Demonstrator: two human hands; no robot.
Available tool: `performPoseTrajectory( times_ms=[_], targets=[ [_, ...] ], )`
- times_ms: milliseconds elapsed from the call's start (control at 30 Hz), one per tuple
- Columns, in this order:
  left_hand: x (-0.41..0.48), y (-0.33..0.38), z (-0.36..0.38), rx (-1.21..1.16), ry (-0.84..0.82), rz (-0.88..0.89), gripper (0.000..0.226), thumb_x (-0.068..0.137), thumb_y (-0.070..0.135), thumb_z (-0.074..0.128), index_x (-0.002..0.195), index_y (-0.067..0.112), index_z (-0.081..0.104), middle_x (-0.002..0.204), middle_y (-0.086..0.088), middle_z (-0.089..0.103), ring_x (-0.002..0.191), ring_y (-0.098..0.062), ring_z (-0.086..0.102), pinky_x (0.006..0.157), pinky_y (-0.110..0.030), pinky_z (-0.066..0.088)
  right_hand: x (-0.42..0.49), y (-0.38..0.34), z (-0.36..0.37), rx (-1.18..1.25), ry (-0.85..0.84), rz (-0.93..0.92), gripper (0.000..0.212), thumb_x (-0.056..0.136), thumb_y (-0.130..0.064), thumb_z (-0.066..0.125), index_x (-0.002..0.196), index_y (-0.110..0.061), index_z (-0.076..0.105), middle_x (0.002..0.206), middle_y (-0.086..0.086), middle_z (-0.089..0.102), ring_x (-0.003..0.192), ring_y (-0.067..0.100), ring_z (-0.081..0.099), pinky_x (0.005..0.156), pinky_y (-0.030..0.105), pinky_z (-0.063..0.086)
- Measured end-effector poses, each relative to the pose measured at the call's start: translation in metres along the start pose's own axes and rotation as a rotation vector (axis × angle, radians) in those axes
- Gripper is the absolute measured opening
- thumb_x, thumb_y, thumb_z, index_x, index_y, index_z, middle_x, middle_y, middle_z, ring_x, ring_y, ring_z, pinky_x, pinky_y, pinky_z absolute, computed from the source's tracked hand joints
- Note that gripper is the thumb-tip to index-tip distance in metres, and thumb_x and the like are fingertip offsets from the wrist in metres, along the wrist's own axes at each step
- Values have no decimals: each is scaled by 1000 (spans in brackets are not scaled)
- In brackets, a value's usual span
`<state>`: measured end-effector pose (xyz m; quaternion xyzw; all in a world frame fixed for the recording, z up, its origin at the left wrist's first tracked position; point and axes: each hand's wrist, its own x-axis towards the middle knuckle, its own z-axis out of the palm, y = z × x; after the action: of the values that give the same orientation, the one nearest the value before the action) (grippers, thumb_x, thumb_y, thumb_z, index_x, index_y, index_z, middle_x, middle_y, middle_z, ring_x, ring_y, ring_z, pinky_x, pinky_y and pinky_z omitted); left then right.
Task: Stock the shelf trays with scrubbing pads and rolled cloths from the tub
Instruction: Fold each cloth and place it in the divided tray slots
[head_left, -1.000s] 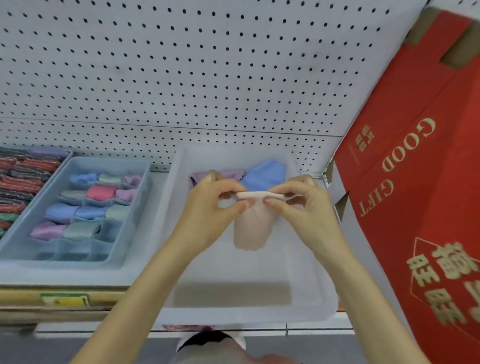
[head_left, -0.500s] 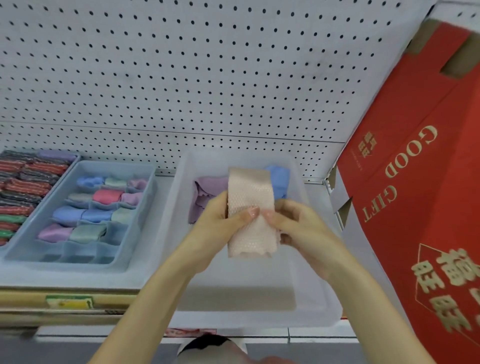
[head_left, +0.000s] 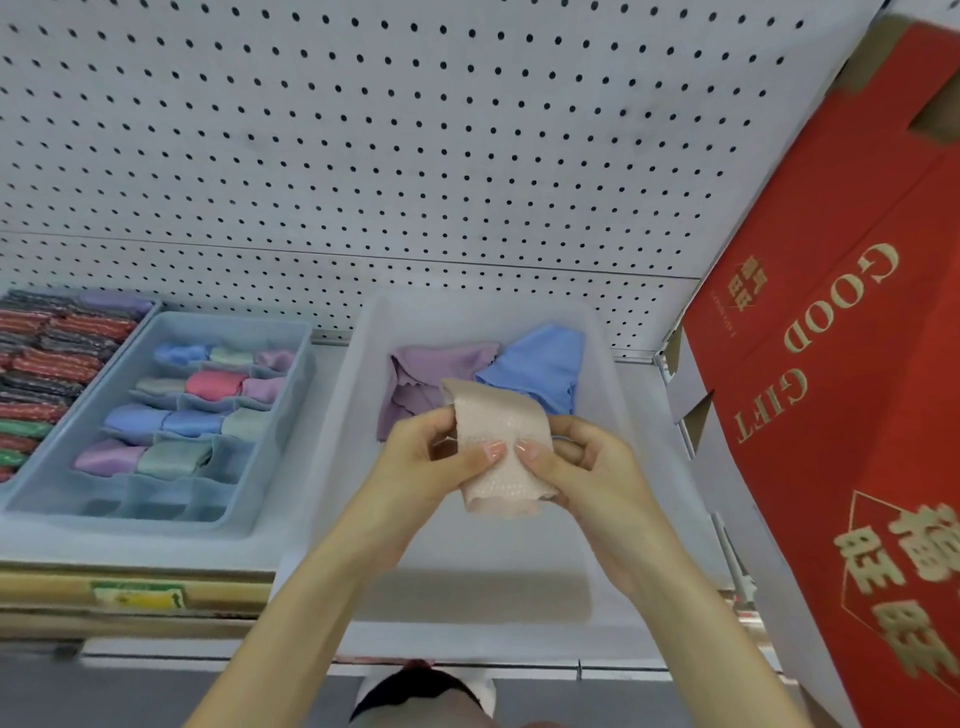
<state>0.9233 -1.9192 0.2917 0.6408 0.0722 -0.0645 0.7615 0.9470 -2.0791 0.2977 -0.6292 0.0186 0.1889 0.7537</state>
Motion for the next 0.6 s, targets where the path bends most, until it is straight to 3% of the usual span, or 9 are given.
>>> performPoseTrajectory(
  times_ms=[200, 300, 400, 467, 533, 600],
  targets=[
    [0, 1, -1, 36, 260, 110, 37, 81, -4, 68, 103, 14, 45, 78, -6, 69, 65, -14, 65, 57, -25, 53, 2, 2, 7, -77, 100, -127, 45, 79, 6, 68, 113, -18, 49, 81, 5, 72, 68, 17, 70, 59, 27, 55],
    [-3, 1, -8, 123, 194, 204, 22, 81, -7, 66, 94, 7, 55, 72, 1, 66, 63, -10, 60, 53, -22, 46, 3, 1, 10, -162, -8, -190, 47, 75, 10, 69, 108, -23, 60, 89, 2, 70, 75, 16, 69, 64, 28, 56],
    [-6, 7, -17, 121, 123, 173, 31, 73, -14, 70, 93, 10, 67, 83, 7, 71, 72, -4, 65, 56, -18, 49, 7, 0, 13, -241, -68, -196, 49, 68, 11, 75, 100, -26, 68, 95, 0, 72, 85, 16, 68, 75, 32, 57],
    [-7, 9, -23, 168, 118, 145, 45, 69, -14, 73, 99, 19, 67, 94, 2, 71, 76, -3, 66, 61, -18, 52, 11, -2, 18, -347, -53, -224, 50, 65, 7, 79, 100, -26, 68, 93, -5, 72, 79, 5, 65, 72, 22, 54],
    [-8, 10, -31, 326, 150, 170, 48, 68, -7, 78, 96, 30, 66, 97, -2, 70, 76, -3, 66, 66, -20, 54, 15, -3, 25, -522, -45, -285, 44, 66, -1, 81, 96, -29, 68, 84, -9, 68, 67, -3, 56, 65, 13, 45],
    [-7, 14, -43, 593, 170, 223, 40, 70, 5, 81, 87, 39, 67, 90, 3, 63, 74, -2, 61, 71, -18, 52, 18, -3, 31, -668, -49, -332, 33, 69, -9, 81, 85, -35, 69, 76, -8, 61, 65, 0, 50, 64, 13, 40]
  ],
)
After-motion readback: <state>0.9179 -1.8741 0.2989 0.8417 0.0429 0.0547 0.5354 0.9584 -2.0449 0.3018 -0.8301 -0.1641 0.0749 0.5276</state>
